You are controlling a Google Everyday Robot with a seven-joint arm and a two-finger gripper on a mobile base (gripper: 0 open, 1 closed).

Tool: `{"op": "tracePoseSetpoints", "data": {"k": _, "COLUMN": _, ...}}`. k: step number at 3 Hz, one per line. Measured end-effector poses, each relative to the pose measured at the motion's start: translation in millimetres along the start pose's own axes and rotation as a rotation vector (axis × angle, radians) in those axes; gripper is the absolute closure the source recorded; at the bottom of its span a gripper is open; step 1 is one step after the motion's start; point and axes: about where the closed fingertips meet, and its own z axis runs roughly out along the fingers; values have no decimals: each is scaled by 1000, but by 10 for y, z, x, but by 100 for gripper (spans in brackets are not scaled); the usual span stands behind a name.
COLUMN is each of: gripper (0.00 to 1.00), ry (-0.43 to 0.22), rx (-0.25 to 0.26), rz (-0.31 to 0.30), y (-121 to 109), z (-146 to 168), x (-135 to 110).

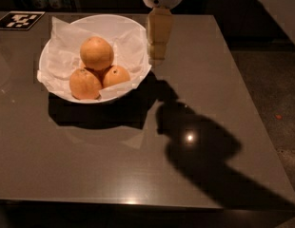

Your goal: Pick orange from white bowl

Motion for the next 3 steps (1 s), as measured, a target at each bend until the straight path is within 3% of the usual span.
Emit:
{"op": "tracePoseSetpoints", "data": {"k": 1, "gripper": 0, "ry": -27, "rx": 16, "rz": -13, "y": -35, "z": 11, "x": -69}}
{"op": "tracePoseSetpoints", "data": {"k": 3, "gripper": 0, "ry": -71, "rx": -63, "rz": -120, "y": -83, "z": 286, "x": -813}}
